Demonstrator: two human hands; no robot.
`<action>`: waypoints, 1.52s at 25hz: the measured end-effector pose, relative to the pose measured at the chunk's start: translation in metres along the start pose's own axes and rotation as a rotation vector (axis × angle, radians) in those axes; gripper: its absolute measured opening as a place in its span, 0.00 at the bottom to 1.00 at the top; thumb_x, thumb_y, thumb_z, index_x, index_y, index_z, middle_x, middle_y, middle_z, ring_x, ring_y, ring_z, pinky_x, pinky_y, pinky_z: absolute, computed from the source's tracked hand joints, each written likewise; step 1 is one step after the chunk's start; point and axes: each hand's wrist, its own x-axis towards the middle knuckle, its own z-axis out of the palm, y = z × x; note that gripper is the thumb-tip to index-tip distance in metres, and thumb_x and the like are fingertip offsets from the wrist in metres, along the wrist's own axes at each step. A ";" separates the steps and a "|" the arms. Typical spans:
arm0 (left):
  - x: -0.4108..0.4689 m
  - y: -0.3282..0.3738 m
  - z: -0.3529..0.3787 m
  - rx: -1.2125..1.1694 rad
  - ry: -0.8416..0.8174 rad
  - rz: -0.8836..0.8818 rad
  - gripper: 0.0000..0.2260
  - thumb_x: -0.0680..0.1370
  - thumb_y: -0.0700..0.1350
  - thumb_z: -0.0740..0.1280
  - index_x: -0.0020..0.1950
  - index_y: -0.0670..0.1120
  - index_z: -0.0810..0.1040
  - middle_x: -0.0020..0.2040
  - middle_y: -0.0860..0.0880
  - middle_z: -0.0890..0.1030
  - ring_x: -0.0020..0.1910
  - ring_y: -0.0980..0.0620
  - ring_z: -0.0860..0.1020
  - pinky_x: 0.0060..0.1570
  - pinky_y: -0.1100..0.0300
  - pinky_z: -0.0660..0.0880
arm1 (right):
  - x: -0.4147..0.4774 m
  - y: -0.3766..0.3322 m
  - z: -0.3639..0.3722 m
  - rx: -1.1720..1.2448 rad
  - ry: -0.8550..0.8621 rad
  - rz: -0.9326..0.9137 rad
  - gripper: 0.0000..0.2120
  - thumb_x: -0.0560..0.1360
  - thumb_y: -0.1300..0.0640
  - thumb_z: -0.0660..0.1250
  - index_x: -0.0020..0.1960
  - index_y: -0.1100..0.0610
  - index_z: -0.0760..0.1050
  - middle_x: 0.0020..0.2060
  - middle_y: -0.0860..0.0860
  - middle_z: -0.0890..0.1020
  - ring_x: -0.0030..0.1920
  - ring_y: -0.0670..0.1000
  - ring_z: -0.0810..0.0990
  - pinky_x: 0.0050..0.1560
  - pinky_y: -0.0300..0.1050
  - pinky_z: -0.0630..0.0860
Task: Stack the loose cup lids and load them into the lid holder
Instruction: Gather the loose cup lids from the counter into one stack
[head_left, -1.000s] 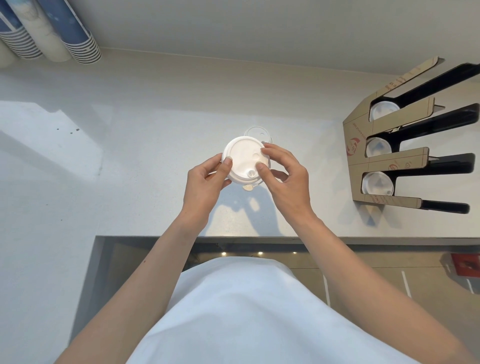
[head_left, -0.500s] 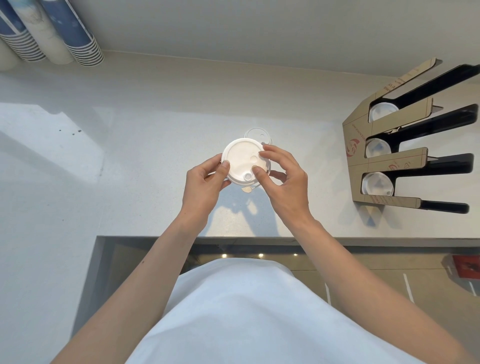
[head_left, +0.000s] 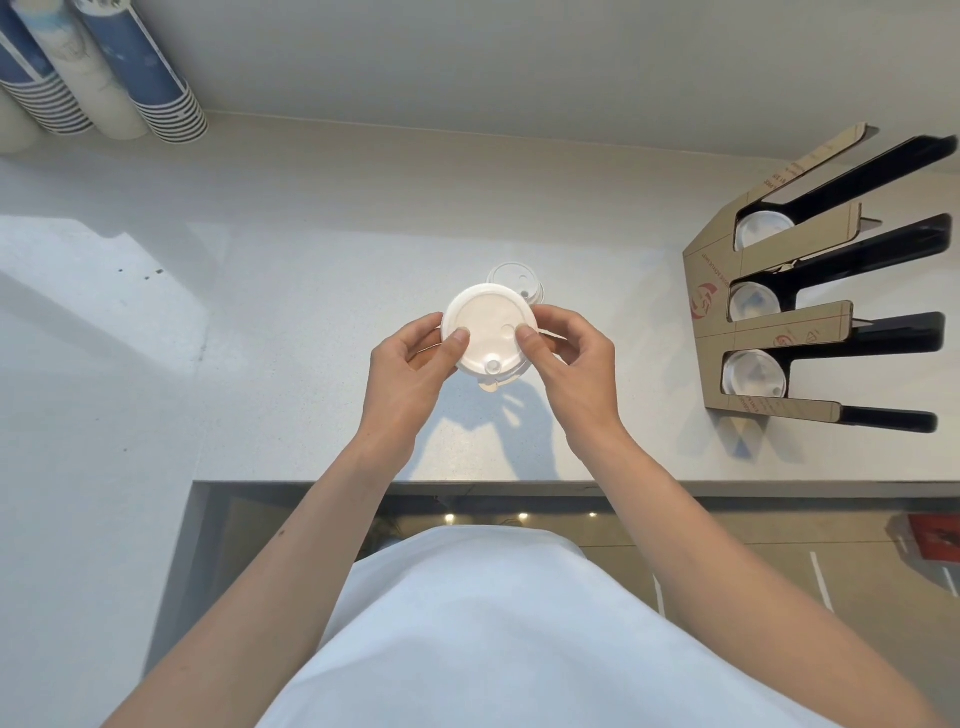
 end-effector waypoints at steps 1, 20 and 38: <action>0.000 -0.001 0.000 0.007 0.003 0.001 0.20 0.78 0.48 0.72 0.69 0.43 0.79 0.60 0.48 0.85 0.59 0.53 0.84 0.63 0.52 0.79 | 0.000 -0.001 0.001 0.000 -0.001 0.001 0.11 0.75 0.57 0.73 0.58 0.55 0.80 0.54 0.48 0.84 0.54 0.47 0.83 0.50 0.33 0.79; 0.016 -0.008 -0.010 -0.094 0.241 -0.127 0.18 0.79 0.45 0.72 0.66 0.40 0.80 0.60 0.44 0.85 0.60 0.48 0.84 0.57 0.57 0.82 | 0.113 0.072 -0.007 -0.424 -0.132 0.118 0.25 0.75 0.55 0.72 0.70 0.58 0.70 0.63 0.54 0.76 0.63 0.53 0.76 0.60 0.41 0.71; 0.024 -0.002 0.001 -0.096 0.364 -0.153 0.16 0.78 0.42 0.72 0.66 0.40 0.80 0.60 0.42 0.84 0.59 0.48 0.84 0.53 0.61 0.82 | 0.202 0.102 0.013 -0.943 -0.333 0.011 0.33 0.73 0.51 0.72 0.73 0.59 0.62 0.71 0.57 0.68 0.71 0.62 0.65 0.63 0.56 0.70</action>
